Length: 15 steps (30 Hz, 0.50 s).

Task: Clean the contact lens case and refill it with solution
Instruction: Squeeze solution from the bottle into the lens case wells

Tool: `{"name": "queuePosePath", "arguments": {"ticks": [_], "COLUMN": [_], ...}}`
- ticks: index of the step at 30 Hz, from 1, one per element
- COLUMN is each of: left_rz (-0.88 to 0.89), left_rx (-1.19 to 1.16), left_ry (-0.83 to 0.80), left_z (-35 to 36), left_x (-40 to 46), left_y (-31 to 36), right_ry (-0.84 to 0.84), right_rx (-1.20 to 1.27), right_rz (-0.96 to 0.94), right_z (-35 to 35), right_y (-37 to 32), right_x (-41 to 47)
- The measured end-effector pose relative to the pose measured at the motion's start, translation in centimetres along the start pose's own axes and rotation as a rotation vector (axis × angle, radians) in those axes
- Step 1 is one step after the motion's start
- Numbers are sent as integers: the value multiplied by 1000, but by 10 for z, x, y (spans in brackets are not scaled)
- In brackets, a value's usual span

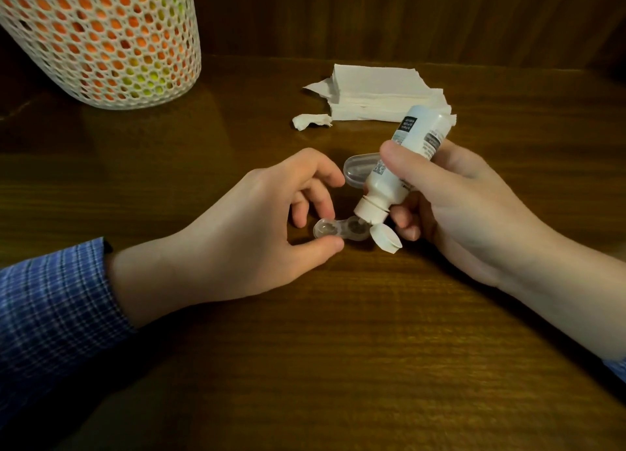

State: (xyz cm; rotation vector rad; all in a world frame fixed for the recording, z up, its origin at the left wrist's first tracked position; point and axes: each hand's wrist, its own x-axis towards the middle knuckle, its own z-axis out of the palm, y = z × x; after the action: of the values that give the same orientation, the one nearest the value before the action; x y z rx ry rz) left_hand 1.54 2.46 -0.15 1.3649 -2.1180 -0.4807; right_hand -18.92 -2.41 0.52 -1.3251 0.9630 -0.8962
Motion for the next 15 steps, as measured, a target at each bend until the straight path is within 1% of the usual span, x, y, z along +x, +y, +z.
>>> {"name": "queuePosePath", "arguments": {"ticks": [10, 15], "left_rz": [-19, -36], "left_rx": [-34, -59], "left_ry": [16, 11], "left_z": [-2, -3], "left_x": [0, 0], "left_y": [-4, -5], "right_ry": [-47, -99], "right_rx": [-50, -10], "right_rz": [-11, 21], "right_z": [-9, -12], "right_y": [6, 5], "right_x": [1, 2]}}
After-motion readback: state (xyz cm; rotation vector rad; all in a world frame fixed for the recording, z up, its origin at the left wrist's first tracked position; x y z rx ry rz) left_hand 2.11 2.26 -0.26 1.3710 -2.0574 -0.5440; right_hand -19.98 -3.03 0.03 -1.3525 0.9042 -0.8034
